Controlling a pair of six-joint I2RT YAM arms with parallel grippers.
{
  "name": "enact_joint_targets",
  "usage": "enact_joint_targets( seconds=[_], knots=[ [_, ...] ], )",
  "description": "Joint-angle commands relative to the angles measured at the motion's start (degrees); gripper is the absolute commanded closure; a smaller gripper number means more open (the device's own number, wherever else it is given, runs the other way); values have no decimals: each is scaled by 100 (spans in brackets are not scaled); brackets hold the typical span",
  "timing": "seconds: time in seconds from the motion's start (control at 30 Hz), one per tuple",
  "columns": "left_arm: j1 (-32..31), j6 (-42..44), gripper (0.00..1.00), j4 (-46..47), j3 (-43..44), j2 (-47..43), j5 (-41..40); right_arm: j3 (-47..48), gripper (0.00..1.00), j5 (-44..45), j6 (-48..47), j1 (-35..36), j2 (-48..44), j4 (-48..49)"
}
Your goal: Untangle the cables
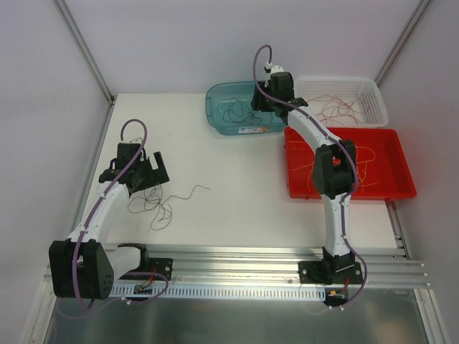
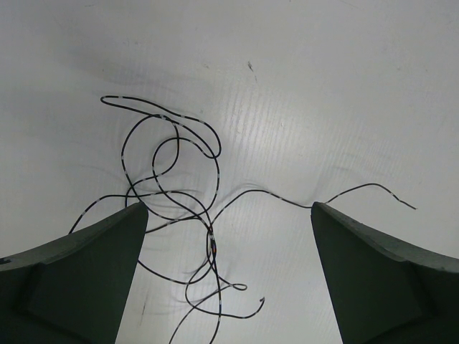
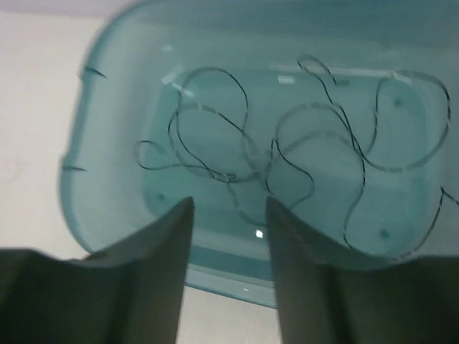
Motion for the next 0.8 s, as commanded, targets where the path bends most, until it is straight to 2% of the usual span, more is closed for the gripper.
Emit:
enact_joint_targets(
  seconds=[0.0, 0.13, 0.33, 0.43, 0.77],
  knots=[
    [25, 57, 1, 73, 35, 44, 68, 9, 48, 158, -68, -110, -85, -350],
    [25, 66, 1, 73, 35, 79, 77, -633, 44, -18, -243, -128, -463, -148],
    [25, 66, 1, 73, 35, 79, 104, -583, 44, -580, -323, -119, -289, -604],
    [25, 66, 1, 73, 26, 53, 104, -529, 45, -967, -130, -76, -86, -754],
    [25, 57, 1, 65, 26, 26, 139, -934, 45, -1354, 468, 600, 20, -447]
  ],
)
